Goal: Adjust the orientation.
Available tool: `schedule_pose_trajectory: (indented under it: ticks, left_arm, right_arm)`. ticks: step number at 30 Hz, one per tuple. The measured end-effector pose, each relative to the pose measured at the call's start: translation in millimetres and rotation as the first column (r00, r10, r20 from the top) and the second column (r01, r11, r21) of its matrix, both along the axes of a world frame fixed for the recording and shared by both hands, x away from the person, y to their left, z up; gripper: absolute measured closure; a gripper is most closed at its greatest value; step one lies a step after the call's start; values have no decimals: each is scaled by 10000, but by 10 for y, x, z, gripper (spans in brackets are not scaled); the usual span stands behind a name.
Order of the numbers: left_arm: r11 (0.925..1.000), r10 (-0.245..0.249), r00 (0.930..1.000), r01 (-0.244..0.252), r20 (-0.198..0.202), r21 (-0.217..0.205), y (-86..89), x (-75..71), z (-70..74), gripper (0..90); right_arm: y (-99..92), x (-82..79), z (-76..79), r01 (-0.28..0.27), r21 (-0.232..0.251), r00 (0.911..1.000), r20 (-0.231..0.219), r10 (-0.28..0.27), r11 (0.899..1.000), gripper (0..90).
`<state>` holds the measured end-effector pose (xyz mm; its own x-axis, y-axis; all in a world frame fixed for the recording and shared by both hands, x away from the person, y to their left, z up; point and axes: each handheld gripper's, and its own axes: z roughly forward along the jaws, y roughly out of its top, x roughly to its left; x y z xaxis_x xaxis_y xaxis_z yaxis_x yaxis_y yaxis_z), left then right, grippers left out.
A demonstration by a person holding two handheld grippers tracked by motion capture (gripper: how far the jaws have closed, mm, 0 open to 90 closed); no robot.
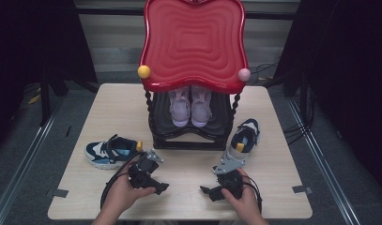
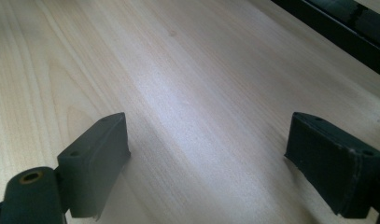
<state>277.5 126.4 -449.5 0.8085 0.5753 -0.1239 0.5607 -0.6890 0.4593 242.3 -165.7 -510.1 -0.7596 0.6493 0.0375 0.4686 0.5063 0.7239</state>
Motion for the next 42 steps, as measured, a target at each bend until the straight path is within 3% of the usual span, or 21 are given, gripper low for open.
schedule_pose_trajectory:
  ticks: [20,33,42]
  left_arm:
    - [9948,146,9980,-83,-613,1017,98,195,358,209]
    - [9877,318,9969,-203,-716,1552,171,339,564,209]
    - [9807,735,9954,-611,-610,1857,254,452,685,209]
  right_arm:
    - [0,0,0,-2,1,10000,-1,2,10000,123]
    - [0,2,0,-6,13,10000,34,6,10000,123]
    - [0,1,3,7,25,10000,-9,-7,10000,124]
